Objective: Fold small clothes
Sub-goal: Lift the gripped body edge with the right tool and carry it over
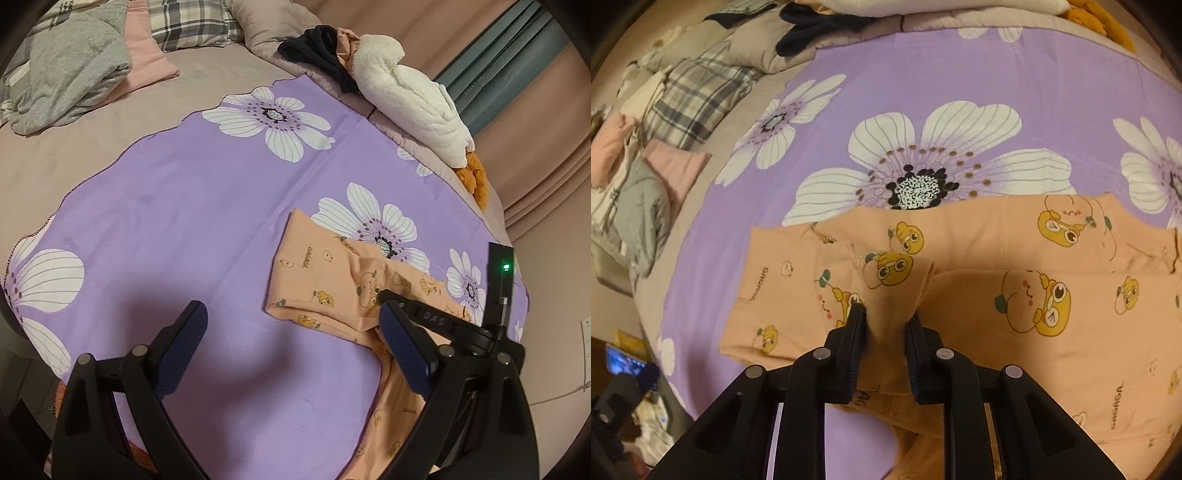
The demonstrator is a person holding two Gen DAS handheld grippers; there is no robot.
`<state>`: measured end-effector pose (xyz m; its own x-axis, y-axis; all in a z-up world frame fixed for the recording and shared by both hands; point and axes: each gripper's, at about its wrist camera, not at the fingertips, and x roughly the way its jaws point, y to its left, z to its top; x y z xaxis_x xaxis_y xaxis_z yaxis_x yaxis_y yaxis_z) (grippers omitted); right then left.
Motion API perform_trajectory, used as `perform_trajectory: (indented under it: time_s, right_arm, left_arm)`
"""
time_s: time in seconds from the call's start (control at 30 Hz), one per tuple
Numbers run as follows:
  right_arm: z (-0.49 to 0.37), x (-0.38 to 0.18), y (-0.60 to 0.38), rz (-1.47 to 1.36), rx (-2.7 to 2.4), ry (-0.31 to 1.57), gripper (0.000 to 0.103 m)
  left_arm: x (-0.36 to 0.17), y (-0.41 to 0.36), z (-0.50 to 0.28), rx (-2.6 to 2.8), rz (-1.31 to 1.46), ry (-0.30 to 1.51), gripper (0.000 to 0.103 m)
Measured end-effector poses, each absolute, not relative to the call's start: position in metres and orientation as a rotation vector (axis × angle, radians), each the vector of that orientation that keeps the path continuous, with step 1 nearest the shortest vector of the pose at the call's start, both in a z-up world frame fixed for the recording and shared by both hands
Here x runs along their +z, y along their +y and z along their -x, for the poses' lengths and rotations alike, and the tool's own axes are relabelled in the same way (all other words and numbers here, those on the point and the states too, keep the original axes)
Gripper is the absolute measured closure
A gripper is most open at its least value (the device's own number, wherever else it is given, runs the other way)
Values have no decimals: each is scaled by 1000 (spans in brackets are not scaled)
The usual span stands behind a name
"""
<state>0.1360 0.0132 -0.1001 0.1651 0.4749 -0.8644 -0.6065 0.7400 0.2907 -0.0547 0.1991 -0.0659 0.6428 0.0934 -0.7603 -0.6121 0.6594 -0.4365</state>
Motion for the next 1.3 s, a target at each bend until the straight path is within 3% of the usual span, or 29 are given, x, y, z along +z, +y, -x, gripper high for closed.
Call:
perform_trajectory:
  time_s: [0.27,0.53,0.63,0.67,0.77,1.3]
  right_arm:
    - [-129,-80,12,83,845,1156,78]
    - [-128,-97,35,155,834,1195,78]
    - [-127,-96,35,178,827,1179,79]
    - [-125,-92,35,191,829,1161,83]
    - [-119,-70,33,222,843,1075,91]
    - [-106,67,-33,86,894,717,92]
  left_arm:
    - [-67,199,54,443,759,776,9]
    - [-67,200,53,442,764,783,9]
    - [-66,200,54,449,761,777,9]
    - [-66,200,53,453,763,779,9]
    - [-65,200,51,453,766,782,9]
    - [-66,192,34,443,703,815,8]
